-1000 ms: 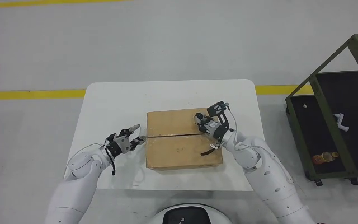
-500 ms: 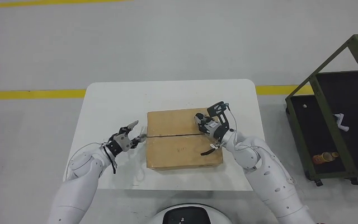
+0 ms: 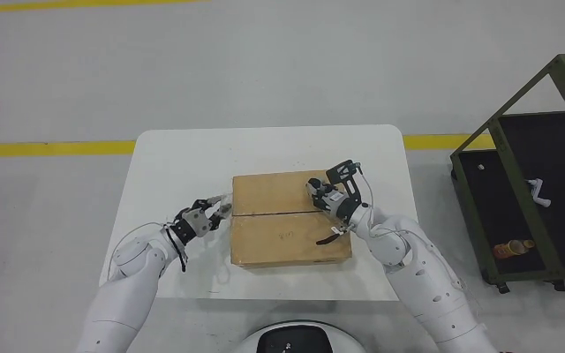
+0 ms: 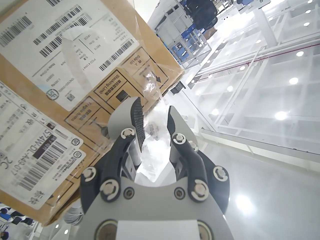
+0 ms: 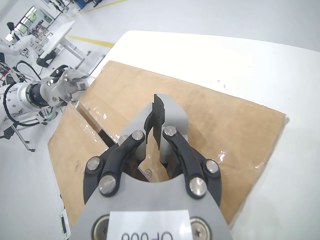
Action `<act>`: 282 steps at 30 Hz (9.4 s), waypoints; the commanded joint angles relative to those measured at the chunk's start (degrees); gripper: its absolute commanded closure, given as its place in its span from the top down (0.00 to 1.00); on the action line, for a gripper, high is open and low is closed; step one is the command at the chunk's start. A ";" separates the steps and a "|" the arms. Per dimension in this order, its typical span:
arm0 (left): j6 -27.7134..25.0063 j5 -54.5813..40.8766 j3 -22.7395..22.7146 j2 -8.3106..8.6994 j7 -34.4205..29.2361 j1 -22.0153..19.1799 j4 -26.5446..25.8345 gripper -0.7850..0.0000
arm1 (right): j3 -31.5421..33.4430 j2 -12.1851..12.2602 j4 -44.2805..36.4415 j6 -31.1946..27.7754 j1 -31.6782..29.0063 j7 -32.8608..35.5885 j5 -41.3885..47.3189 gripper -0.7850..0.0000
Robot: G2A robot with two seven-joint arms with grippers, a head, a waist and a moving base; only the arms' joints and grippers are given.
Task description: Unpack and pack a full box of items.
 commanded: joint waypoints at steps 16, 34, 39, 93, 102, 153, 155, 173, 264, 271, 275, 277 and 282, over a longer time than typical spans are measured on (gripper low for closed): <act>-2.61 4.03 -1.76 0.49 0.71 0.64 -1.77 0.00 | -0.18 -0.14 0.16 -0.20 0.18 0.04 0.12 0.00; -10.75 23.55 -7.85 2.92 5.29 3.80 -13.85 0.00 | -0.34 -0.31 0.24 0.08 0.33 -0.13 0.13 0.00; -10.90 22.98 -8.41 3.02 4.24 4.45 -16.93 0.00 | -0.44 -0.36 0.46 0.10 0.39 0.12 0.24 0.00; -12.74 22.56 5.35 0.76 -0.14 -0.32 -27.45 1.00 | 13.88 2.20 -8.39 4.32 -5.80 -0.11 -2.29 0.00; -12.43 22.90 9.83 -0.22 -0.17 -3.10 -26.93 1.00 | 17.23 2.78 -10.62 5.17 -8.69 -0.31 -2.02 0.00; -14.51 45.84 -12.06 4.14 3.44 11.78 -34.54 1.00 | 15.05 4.19 -10.40 -7.11 -2.75 33.11 37.21 1.00; -14.51 45.84 -12.06 4.14 3.44 11.78 -34.54 1.00 | 14.11 4.21 -10.42 -6.01 -3.14 34.47 39.74 1.00; -14.51 45.84 -12.06 4.14 3.44 11.78 -34.54 1.00 | 14.60 6.39 -8.96 3.77 -2.61 49.87 47.31 1.00; -14.51 45.84 -12.06 4.14 3.44 11.78 -34.54 1.00 | -3.62 6.07 11.74 -2.66 12.21 45.10 49.12 0.37; -14.51 45.84 -12.06 4.14 3.44 11.78 -34.54 1.00 | -2.02 6.66 12.30 -3.29 12.84 45.08 49.13 0.43; -14.51 45.84 -12.06 4.14 3.44 11.78 -34.54 1.00 | -2.41 6.79 12.30 -3.41 12.86 45.60 48.60 0.45; -14.51 45.84 -12.06 4.14 3.44 11.78 -34.54 1.00 | -2.95 6.68 12.06 -3.52 12.97 45.34 49.03 0.45; -14.51 45.84 -12.06 4.14 3.44 11.78 -34.54 1.00 | -5.45 6.14 12.69 -3.89 13.70 45.49 49.29 0.45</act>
